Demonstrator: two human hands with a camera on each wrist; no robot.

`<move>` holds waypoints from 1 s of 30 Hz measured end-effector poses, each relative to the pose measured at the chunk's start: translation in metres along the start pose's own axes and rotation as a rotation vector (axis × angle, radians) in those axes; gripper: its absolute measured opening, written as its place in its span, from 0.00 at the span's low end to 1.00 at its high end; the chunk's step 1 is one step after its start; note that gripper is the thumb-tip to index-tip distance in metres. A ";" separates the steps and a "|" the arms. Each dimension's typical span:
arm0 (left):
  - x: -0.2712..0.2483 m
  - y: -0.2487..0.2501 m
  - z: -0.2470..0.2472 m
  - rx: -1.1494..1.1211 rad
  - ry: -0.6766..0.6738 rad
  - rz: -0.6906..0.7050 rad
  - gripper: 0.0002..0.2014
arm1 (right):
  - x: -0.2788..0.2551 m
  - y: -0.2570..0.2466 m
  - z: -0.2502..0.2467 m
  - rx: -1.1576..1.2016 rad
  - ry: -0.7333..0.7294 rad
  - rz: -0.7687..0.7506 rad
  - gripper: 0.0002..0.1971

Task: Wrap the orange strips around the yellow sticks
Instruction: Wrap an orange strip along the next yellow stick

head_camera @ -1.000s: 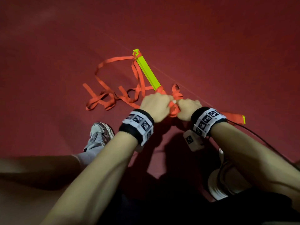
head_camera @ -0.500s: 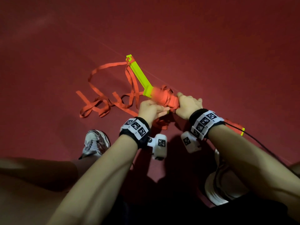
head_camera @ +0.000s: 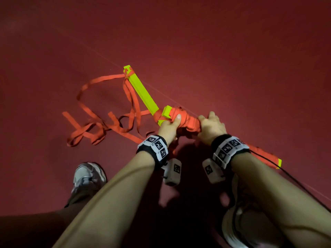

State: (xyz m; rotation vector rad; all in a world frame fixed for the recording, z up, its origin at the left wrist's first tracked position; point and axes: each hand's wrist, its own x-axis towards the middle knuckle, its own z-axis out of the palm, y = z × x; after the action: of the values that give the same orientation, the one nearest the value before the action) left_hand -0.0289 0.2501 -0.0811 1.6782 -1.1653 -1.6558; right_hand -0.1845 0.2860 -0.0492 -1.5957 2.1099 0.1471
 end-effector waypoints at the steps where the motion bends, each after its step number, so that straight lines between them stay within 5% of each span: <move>1: 0.007 0.000 0.005 -0.018 -0.016 -0.028 0.17 | 0.004 0.005 0.004 0.006 0.010 0.010 0.29; 14: 0.125 0.007 0.058 -0.601 0.069 -0.299 0.11 | 0.106 0.050 0.027 -0.032 -0.017 0.192 0.33; 24: 0.142 -0.017 0.061 -0.389 -0.057 -0.306 0.14 | 0.136 0.065 0.045 -0.077 0.028 0.222 0.31; 27: 0.129 -0.021 0.043 -0.337 0.004 -0.198 0.14 | 0.131 0.044 0.043 -0.075 0.085 0.223 0.29; 30: 0.121 -0.023 0.009 -0.280 0.113 -0.123 0.13 | 0.123 0.010 0.041 -0.036 0.227 0.045 0.24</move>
State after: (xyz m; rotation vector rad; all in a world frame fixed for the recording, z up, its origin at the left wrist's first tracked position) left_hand -0.0462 0.1622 -0.1661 1.6657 -0.7510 -1.6844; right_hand -0.2057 0.1961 -0.1410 -1.6538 2.3271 0.0193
